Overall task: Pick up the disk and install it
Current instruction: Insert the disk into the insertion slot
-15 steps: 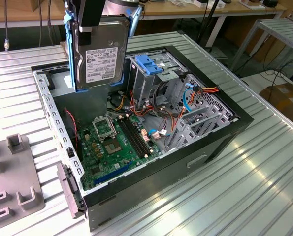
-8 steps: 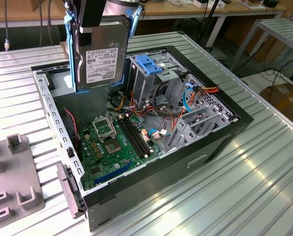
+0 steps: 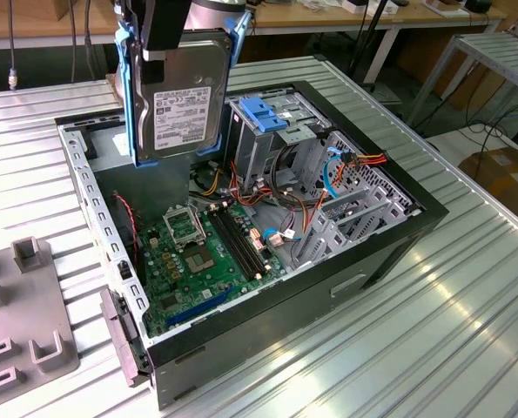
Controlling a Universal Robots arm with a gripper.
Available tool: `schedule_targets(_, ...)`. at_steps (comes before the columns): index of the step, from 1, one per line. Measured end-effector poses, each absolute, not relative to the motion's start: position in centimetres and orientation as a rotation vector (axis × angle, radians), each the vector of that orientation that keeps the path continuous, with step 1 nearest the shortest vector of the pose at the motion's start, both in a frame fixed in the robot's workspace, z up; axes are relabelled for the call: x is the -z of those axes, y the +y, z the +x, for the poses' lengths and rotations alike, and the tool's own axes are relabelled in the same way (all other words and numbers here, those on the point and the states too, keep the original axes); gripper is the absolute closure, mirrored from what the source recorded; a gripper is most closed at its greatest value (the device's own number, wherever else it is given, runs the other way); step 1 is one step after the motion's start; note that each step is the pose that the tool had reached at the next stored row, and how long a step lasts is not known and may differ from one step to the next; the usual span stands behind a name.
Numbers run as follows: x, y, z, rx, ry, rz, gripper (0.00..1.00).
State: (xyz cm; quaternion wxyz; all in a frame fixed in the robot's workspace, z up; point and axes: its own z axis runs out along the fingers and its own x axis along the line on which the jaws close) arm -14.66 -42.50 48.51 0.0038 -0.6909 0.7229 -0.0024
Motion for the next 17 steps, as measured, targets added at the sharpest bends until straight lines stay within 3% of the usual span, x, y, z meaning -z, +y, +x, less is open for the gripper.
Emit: schedule_targets(17, -48.4, -44.5, -13.6, 0.007, 2.267, -2.164, 0.63)
